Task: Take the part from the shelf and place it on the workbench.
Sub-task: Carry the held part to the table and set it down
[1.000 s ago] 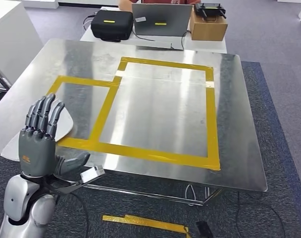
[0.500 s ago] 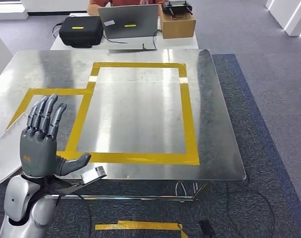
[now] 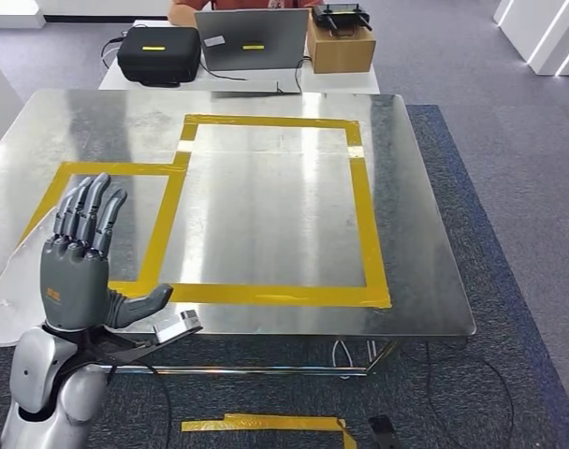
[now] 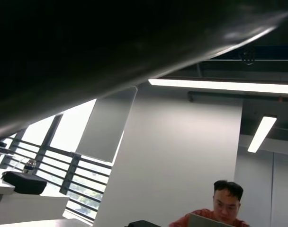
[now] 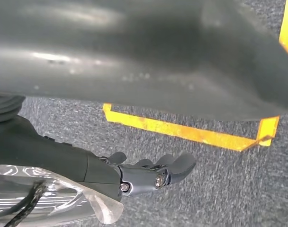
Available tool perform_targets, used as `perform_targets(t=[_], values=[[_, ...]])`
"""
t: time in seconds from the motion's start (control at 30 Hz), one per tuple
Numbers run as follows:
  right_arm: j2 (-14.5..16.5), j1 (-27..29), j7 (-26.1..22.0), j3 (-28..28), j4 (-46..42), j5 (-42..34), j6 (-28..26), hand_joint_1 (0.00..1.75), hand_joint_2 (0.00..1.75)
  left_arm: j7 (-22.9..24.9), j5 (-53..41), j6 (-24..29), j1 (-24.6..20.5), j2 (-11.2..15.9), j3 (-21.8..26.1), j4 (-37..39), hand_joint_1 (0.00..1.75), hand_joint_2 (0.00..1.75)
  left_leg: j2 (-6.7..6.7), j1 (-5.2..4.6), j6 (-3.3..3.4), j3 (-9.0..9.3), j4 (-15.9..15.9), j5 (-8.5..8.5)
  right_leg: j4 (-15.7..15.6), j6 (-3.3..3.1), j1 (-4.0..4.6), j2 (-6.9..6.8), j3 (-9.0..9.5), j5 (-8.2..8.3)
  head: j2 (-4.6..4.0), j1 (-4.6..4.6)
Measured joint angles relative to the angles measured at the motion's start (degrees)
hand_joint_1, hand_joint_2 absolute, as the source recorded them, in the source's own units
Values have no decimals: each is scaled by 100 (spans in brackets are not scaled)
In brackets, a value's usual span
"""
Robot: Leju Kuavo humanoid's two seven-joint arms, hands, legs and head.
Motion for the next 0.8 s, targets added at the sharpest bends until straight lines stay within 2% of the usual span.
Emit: perform_targets(t=[0.17, 0.8], values=[[0, -1, 47, 106, 3, 20, -20, 0, 0, 13, 57, -91, 0, -1, 1, 0, 0, 0, 0, -5, 8, 0, 3, 1, -2, 60, -8, -3, -3, 3, 0, -2], [1, -3, 70, 249, 6, -23, -26, 0, 0, 52, 65, -208, -2, -1, 2, 0, 0, 0, 0, 4, 2, -2, 5, 3, 23, 58, 3, -4, -21, -2, 0, -3]])
